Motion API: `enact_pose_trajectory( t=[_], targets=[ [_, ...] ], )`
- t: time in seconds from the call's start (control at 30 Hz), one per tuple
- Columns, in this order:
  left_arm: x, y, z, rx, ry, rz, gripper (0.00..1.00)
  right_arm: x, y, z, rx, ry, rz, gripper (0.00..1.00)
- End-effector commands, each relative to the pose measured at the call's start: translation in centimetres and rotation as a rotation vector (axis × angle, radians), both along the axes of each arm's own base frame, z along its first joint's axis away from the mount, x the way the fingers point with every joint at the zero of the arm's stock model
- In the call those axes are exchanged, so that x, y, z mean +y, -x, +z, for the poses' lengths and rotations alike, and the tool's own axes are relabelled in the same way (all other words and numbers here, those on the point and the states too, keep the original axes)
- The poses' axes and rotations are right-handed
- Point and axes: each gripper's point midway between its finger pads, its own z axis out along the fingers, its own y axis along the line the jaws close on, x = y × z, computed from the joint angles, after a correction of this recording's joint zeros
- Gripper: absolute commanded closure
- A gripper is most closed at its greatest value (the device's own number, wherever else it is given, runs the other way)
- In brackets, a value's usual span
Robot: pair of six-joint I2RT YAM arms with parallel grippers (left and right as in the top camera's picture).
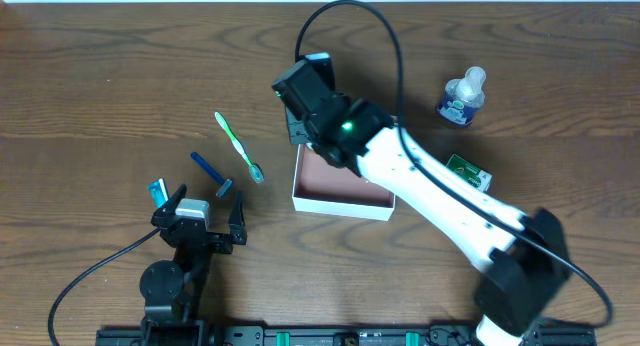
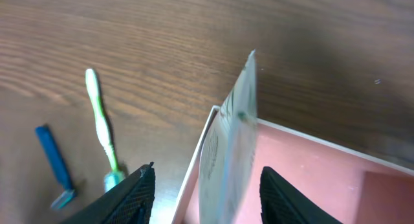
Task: Pack container
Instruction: 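Lower the tube upright into the box's left corner and release, then withdraw the right gripper from the box toward the right side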
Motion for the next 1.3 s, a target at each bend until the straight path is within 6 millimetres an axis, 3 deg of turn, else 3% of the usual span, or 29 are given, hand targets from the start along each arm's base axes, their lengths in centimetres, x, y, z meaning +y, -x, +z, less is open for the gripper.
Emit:
enact_pose_trajectory(
  t=[0.0,0.1,0.17,0.33,0.53,0.73,1.1,1.27],
  targets=[
    [-0.1,0.1,-1.7,0.050,-0.004,-0.007,0.02,-0.7,1.4,8.6,-0.122,-0.104,0.042,0.46],
    [-0.1,0.1,-1.7,0.050,-0.004,-0.007,0.02,-2.9,2.8,10.4,-0.119,-0.101,0.030,0.43],
    [-0.1,0.1,-1.7,0.050,-0.004,-0.007,0.02,-4.5,3.8,10.2,-0.079,-0.074,0.014,0.42],
    [-0.1,0.1,-1.7,0.050,-0.004,-0.007,0.02,-7.9,6.7,5.5,0.127,0.034,-0.066,0.50],
    [-0.1,0.1,-1.7,0.050,-0.004,-0.007,0.02,-8.4,8.6,-0.8,0.263,0.067,-0.082,0.53],
    [-0.1,0.1,-1.7,0.050,-0.004,-0.007,0.02,-9.2,9.7,-5.6,0.324,0.070,-0.149,0.58],
    [-0.1,0.1,-1.7,0.050,-0.004,-0.007,0.02,-11.2,10.8,-9.9,0.372,0.102,-0.214,0.57],
    [-0.1,0.1,-1.7,0.050,-0.004,-0.007,0.02,-12.0,10.9,-10.6,0.384,0.112,-0.231,0.57]
  ],
)
